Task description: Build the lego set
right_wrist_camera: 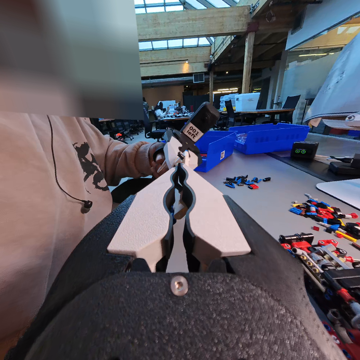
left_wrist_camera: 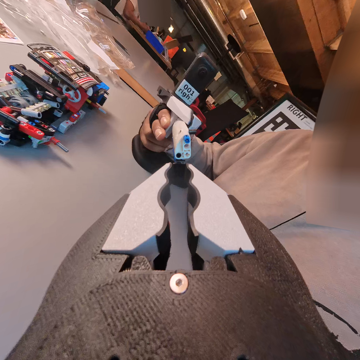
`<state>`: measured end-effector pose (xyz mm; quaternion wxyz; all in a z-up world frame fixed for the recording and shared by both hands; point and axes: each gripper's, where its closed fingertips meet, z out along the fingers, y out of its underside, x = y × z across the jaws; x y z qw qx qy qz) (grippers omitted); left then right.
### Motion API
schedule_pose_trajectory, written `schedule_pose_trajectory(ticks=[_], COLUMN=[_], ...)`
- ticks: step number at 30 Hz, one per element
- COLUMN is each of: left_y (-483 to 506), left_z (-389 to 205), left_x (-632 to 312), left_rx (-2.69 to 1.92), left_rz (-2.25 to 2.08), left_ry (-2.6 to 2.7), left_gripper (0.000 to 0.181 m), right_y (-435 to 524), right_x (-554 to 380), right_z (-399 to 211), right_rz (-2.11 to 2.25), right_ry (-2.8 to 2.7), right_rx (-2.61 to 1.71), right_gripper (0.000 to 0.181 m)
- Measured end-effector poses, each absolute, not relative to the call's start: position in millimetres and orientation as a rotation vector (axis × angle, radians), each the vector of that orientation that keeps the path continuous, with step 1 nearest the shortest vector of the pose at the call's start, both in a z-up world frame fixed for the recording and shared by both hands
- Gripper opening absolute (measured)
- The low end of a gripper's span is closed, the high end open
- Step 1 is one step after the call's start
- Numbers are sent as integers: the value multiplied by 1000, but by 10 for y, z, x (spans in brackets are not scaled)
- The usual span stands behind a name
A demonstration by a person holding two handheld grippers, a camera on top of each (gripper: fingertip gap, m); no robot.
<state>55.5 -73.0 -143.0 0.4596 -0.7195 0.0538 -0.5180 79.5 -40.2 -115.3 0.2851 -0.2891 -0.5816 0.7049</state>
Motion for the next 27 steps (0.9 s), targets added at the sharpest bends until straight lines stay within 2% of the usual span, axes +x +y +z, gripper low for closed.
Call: schedule_pose_trajectory(ticks=[8, 12, 20, 25, 27], left_y=[-691, -649, -611, -628, -647], left_z=[-1449, -1439, -1819, -1980, -2034], left_x=[557, 631, 645, 633, 596], left_rx=[-1710, -1669, -1871, -1958, -1983], left_rz=[-1339, -1302, -1056, -915, -873], left_ry=[60, 89, 195, 265, 277], left_gripper=[9, 9, 9, 9, 9], right_y=[-303, -396, -361, -297, -338], right_x=[717, 666, 612, 612, 725], right_z=[-1186, -1406, -1584, -1794, -1968], right_rz=[1944, 1872, 1744, 1463, 1312], right_ry=[-1519, -1637, -1711, -1876, -2054], right_rx=[-891, -926, -969, -941, -870], right_gripper=[0, 0, 0, 0, 8])
